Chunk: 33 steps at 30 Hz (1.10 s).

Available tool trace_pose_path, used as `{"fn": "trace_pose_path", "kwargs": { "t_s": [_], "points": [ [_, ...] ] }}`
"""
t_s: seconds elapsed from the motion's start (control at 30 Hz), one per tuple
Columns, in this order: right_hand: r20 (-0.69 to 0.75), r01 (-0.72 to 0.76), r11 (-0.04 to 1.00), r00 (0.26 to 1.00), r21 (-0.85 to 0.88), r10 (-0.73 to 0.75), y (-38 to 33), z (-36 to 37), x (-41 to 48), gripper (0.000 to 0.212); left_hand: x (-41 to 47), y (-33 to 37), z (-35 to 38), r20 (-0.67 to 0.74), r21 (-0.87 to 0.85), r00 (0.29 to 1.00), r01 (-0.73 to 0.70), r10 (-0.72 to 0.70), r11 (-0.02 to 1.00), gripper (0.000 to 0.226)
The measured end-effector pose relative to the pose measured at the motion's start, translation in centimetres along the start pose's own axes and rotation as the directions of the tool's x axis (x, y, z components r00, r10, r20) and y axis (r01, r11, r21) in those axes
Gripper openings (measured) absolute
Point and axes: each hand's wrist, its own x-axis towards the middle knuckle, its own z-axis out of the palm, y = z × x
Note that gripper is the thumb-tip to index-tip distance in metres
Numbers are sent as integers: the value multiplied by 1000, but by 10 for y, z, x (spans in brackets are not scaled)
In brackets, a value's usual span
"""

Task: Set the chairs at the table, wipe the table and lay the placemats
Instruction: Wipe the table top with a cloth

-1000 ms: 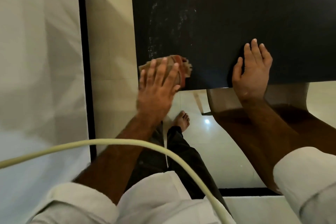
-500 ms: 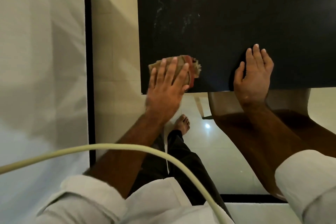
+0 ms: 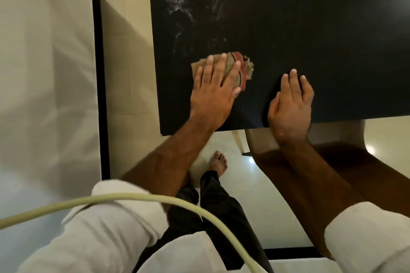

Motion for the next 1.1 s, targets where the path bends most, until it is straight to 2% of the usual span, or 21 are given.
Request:
{"fn": "trace_pose_path", "kwargs": {
  "t_s": [0.1, 0.23, 0.43, 0.53, 0.67, 0.77, 0.93, 1.03, 1.1],
  "points": [
    [36, -7, 1000, 999, -25, 7, -15, -9, 19, 58, -34, -26, 4, 19, 8, 1000, -14, 14, 1000, 72],
    [-15, -10, 1000, 1000, 20, 10, -43, -6, 57, 59, -59, -73, -6, 64, 20, 992, 107, -109, 994, 72],
    [-18, -70, 994, 997, 82, 71, -66, 7, 80, 60, 22, -94, -26, 14, -19, 981, 195, -194, 981, 68],
    [-40, -89, 991, 995, 95, 93, -67, 11, 72, 58, 55, -77, -25, -5, 16, 990, 139, -139, 990, 68],
    [-42, -123, 986, 991, 109, 128, -74, 10, 71, 56, 64, -54, -28, 45, 48, 996, -79, 77, 996, 72],
    [-47, -140, 983, 988, 121, 147, -78, 8, 70, 55, 31, -74, -25, 68, 66, 977, -208, 203, 976, 72],
    [-61, -137, 982, 987, 128, 146, -81, 9, 72, 55, -7, -147, -35, 139, 81, 980, -155, 143, 985, 75],
    [-60, -143, 982, 987, 127, 151, -84, 11, 74, 55, 20, -162, -43, 122, 85, 984, -137, 126, 987, 73],
    [-60, -137, 983, 988, 122, 145, -83, 12, 73, 54, 53, -157, -47, 93, 66, 993, -77, 70, 995, 70]
  ]
}}
